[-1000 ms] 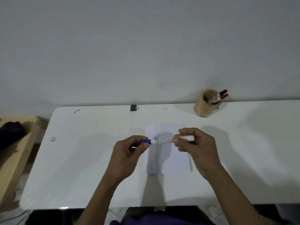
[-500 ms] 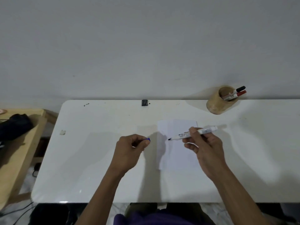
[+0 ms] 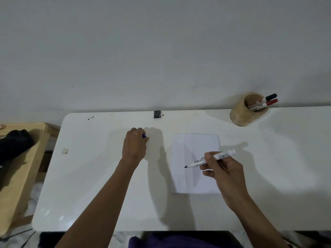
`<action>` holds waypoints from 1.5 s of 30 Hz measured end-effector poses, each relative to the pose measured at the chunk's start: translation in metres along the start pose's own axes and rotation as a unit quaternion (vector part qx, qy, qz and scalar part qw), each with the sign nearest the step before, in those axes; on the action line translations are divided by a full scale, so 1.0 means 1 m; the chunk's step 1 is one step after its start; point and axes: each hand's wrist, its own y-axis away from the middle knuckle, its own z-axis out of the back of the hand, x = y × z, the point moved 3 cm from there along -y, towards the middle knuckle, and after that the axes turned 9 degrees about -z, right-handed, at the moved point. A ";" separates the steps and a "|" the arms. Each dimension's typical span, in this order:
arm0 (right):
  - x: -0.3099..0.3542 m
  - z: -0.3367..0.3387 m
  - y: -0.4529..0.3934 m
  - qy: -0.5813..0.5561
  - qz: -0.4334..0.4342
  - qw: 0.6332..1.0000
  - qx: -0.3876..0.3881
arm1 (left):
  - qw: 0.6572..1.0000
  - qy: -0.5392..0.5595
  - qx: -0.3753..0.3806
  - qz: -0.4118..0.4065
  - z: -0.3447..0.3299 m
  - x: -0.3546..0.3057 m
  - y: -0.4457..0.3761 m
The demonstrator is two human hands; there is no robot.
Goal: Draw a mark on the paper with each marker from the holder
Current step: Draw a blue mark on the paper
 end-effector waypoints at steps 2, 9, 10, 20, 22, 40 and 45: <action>-0.002 0.000 -0.003 -0.002 -0.002 1.000 0.000 | 1.000 -0.002 0.008 -0.002 -0.001 0.000 -0.002; 0.011 -0.014 -0.020 -0.021 0.059 0.998 -0.008 | 0.990 -0.024 -0.137 0.003 0.011 -0.013 0.032; 0.014 -0.019 -0.027 -0.018 0.080 0.997 0.001 | 0.984 -0.021 -0.176 -0.030 0.010 -0.019 0.046; 0.009 -0.054 -0.091 0.096 0.163 0.978 0.090 | 0.971 -0.073 -0.004 -0.227 -0.071 -0.047 0.110; 0.005 -0.055 -0.097 0.113 0.174 0.974 0.089 | 0.970 -0.089 0.021 -0.223 -0.079 -0.041 0.111; -0.013 -0.065 -0.115 0.132 0.198 0.970 0.053 | 0.966 -0.178 0.030 -0.187 -0.096 -0.026 0.116; -0.014 -0.066 -0.116 0.144 0.202 0.968 0.046 | 0.966 -0.180 0.036 -0.183 -0.097 -0.025 0.115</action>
